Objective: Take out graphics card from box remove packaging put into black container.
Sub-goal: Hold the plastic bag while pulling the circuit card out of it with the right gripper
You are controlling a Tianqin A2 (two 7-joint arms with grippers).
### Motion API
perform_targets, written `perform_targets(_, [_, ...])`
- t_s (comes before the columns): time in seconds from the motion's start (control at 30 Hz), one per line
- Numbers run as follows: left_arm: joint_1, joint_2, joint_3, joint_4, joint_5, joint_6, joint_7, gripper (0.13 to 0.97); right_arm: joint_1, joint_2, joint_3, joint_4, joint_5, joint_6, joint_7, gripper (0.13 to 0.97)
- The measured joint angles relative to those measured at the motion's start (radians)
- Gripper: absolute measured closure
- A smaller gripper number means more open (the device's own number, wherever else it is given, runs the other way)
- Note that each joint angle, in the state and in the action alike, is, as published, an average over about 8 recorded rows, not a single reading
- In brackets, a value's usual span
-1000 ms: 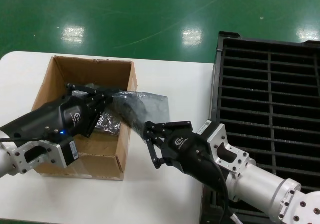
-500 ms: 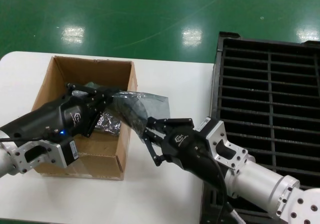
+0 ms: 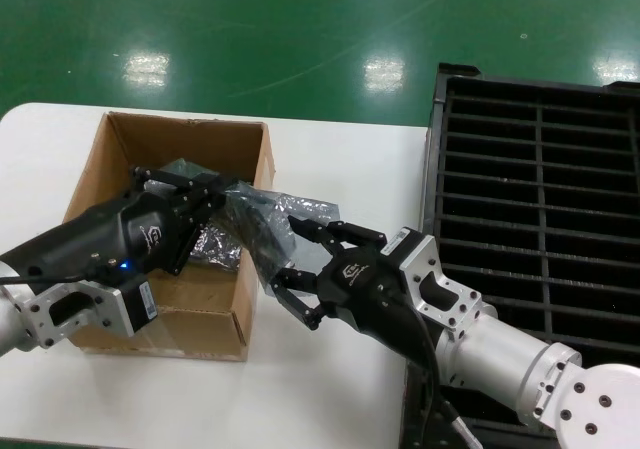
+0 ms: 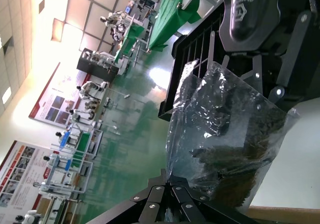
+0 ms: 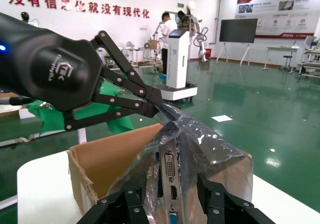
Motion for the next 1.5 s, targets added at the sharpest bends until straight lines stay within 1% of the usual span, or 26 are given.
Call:
perform_targets(0.1, [0.0,0.0,0.0,0.0,0.0,0.0,0.0,0.957,0.007,-0.011,0.001,-0.024,0.005,0.008,-0.007,0.708])
perform_targets(0.23, [0.0,0.0,0.0,0.0,0.0,0.0,0.0,0.957,0.017,-0.027,0.003,-0.056,0.014,0.021,-0.015,0.708])
perform_targets(0.53, [0.0,0.0,0.0,0.0,0.0,0.0,0.0,0.957,0.04,-0.06,0.006,-0.113,0.032,0.05,-0.032,0.743])
perform_targets(0.8, [0.0,0.0,0.0,0.0,0.0,0.0,0.0,0.957,0.055,-0.076,0.001,-0.147,0.053,0.063,-0.051,0.844])
perform_targets(1.03, [0.0,0.0,0.0,0.0,0.0,0.0,0.0,0.957,0.06,-0.078,-0.002,-0.156,0.067,0.069,-0.063,0.891])
perform_targets(1.1, [0.0,0.0,0.0,0.0,0.0,0.0,0.0,0.957,0.06,-0.075,-0.001,-0.153,0.069,0.07,-0.063,0.907])
perform_targets(1.27, [0.0,0.0,0.0,0.0,0.0,0.0,0.0,0.957,0.046,-0.061,0.002,-0.117,0.066,0.066,-0.052,0.907])
perform_targets(1.5, [0.0,0.0,0.0,0.0,0.0,0.0,0.0,0.957,-0.011,-0.008,0.015,0.026,0.046,0.029,-0.006,0.907])
